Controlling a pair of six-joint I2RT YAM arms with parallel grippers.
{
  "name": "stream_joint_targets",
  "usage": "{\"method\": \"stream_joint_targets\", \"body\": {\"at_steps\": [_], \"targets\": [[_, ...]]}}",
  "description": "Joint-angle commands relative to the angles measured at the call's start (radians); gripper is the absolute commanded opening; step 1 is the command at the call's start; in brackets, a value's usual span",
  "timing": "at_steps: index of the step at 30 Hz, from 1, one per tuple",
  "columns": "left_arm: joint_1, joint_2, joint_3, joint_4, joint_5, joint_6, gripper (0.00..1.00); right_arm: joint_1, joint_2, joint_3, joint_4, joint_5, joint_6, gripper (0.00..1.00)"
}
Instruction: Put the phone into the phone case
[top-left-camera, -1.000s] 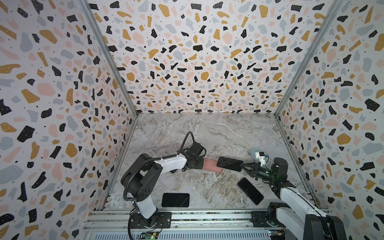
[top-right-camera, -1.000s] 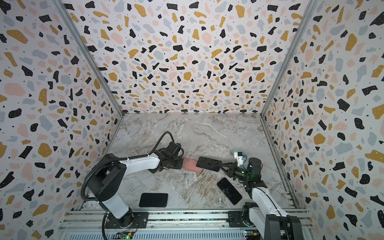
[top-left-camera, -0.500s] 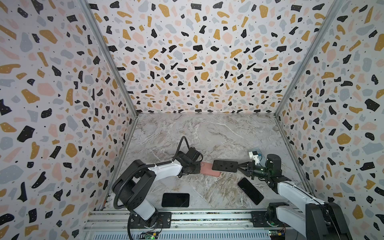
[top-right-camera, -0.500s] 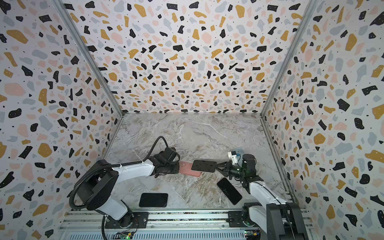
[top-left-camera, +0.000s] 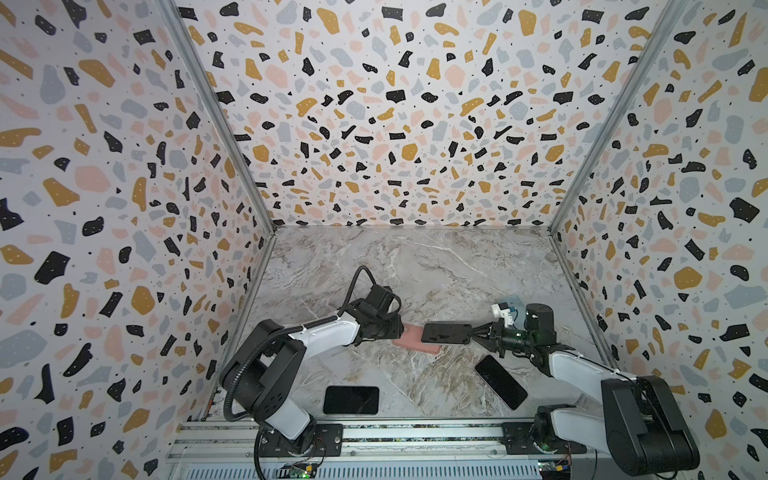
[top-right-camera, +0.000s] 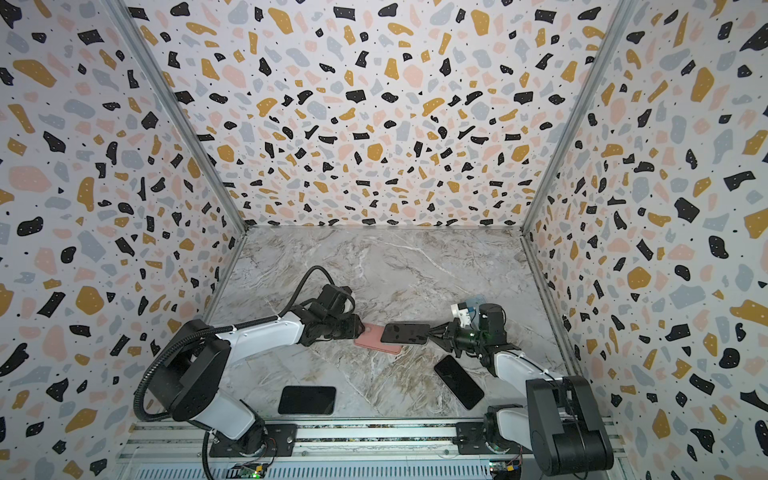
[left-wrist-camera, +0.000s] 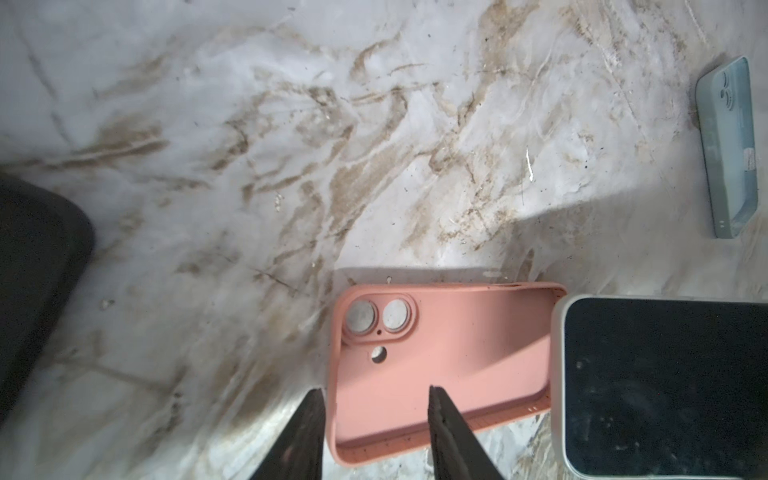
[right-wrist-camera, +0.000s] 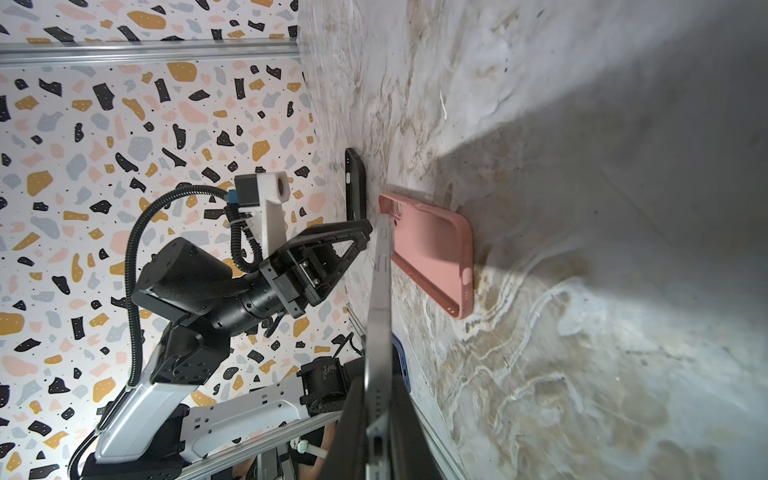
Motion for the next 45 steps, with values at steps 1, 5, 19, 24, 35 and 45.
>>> {"method": "stream_joint_targets", "body": {"at_steps": [1,5,19,24,35,45], "targets": [[0.02,-0.004,0.02,0.0,0.063,0.018,0.49,0.024,0.021,0.057,0.06,-0.041,0.014,0.0],[0.029,0.021,0.026,0.01,0.094,0.015,0.53,0.063,0.068,0.074,0.08,-0.034,0.018,0.0],[0.054,0.024,0.007,0.028,0.119,0.02,0.59,0.122,0.217,0.069,0.251,-0.005,0.086,0.0],[0.061,0.033,-0.005,0.039,0.128,0.024,0.61,0.122,0.236,0.084,0.214,0.016,0.051,0.0],[0.063,0.054,-0.036,0.088,0.177,0.027,0.62,0.126,0.264,0.087,0.226,0.037,0.023,0.0],[0.063,0.072,-0.051,0.106,0.191,0.035,0.62,0.132,0.274,0.084,0.246,0.06,-0.001,0.0]]}}
